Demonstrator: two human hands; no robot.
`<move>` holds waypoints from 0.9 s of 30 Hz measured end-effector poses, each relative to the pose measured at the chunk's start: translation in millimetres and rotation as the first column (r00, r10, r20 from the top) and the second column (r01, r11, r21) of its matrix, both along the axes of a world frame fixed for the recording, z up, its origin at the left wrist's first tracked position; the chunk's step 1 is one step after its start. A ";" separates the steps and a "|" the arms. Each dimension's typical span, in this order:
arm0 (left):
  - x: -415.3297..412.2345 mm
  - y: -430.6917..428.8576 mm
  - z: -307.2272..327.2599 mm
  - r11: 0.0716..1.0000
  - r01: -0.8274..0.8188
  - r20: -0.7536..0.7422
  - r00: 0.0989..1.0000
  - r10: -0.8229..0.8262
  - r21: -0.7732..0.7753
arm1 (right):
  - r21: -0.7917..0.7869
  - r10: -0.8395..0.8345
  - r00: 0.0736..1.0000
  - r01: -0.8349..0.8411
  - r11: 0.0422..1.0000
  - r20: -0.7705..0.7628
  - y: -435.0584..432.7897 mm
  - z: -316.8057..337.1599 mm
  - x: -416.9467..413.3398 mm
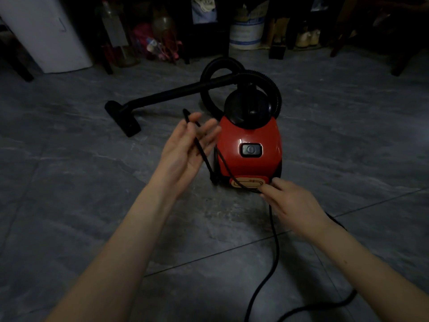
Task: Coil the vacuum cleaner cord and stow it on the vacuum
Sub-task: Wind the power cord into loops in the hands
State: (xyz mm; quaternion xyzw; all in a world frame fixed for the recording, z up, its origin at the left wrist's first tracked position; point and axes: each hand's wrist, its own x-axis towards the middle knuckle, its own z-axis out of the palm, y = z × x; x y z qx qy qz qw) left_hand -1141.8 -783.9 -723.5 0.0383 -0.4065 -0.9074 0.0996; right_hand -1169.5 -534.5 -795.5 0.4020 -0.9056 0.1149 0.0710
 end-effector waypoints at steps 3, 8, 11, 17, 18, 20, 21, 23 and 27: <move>-0.5 11.0 -3.9 0.973 0.083 0.036 0.996 -0.077 -0.213 | -0.060 0.128 0.992 -0.127 0.990 0.005 -8.5 18.6 1.5; -1.2 24.6 -15.0 0.949 0.182 0.083 0.983 -0.166 -0.256 | -0.289 0.262 0.965 -0.246 0.925 0.017 -17.8 51.6 3.4; 1.2 23.0 -16.9 0.949 0.226 0.082 0.974 -0.213 -0.221 | -0.461 0.215 0.975 -0.217 0.861 -0.058 -16.8 59.6 4.3; 9.0 33.0 -8.7 0.894 0.361 0.096 0.933 -0.348 -0.265 | -0.675 0.174 0.984 -0.100 0.731 0.043 -25.5 62.6 8.4; 10.3 35.8 -7.3 0.881 0.369 0.104 0.929 -0.355 -0.297 | -0.707 0.157 0.985 -0.056 0.705 0.078 -26.6 64.2 8.7; 12.8 39.6 -5.8 0.840 0.401 0.125 0.916 -0.382 -0.366 | -0.757 0.118 0.983 0.031 0.652 0.142 -27.3 68.3 8.5; 13.9 40.7 -5.6 0.807 0.425 0.138 0.904 -0.406 -0.411 | -0.776 0.100 0.980 0.073 0.627 0.173 -27.3 69.9 8.0; 16.2 42.9 -5.6 0.737 0.464 0.157 0.880 -0.449 -0.491 | -0.796 0.066 0.968 0.158 0.584 0.241 -27.3 72.6 7.1; 18.1 46.6 -4.6 0.732 0.492 0.158 0.863 -0.479 -0.472 | -0.787 0.005 0.937 0.290 0.544 0.350 -23.3 74.1 0.8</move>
